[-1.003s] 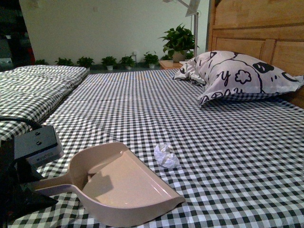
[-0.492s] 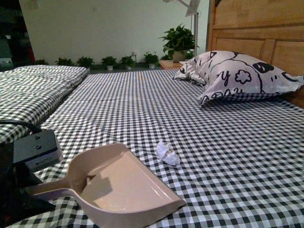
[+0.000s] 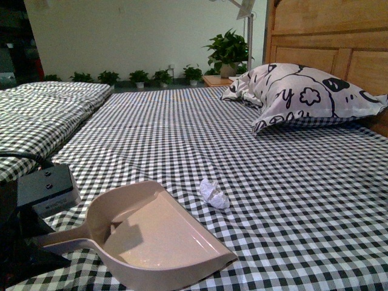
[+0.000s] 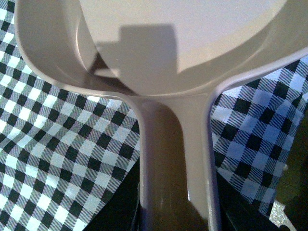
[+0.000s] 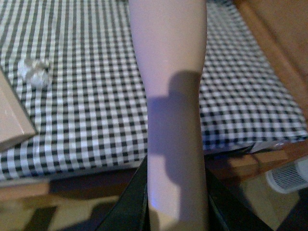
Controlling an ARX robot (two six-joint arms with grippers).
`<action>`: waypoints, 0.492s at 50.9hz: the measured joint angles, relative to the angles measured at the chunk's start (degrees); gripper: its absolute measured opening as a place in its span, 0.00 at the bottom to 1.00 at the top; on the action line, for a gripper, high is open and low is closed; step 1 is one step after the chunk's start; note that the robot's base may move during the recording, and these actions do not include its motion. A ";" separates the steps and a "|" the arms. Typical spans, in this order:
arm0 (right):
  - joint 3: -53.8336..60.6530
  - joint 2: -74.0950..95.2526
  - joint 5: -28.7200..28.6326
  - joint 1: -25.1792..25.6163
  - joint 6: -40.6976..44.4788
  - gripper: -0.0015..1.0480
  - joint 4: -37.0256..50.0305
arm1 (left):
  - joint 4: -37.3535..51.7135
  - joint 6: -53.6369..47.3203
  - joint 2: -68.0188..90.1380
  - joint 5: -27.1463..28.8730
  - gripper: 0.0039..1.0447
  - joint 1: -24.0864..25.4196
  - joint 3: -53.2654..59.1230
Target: Clean up trash
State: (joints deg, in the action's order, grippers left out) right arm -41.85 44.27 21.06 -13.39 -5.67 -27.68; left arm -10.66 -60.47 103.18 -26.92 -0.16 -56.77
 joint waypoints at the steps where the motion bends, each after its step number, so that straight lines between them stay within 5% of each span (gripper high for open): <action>1: -0.24 3.04 -1.79 1.11 0.74 0.19 1.49 | 0.00 0.00 0.00 -0.02 0.24 0.00 0.00; 25: -14.29 44.74 -9.25 6.19 11.32 0.19 24.76 | 0.00 -0.09 0.02 0.00 0.24 -0.04 0.00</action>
State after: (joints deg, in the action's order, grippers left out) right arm -56.14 89.01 11.81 -7.20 5.65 -2.92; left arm -10.66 -60.55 103.20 -26.92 -0.21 -56.77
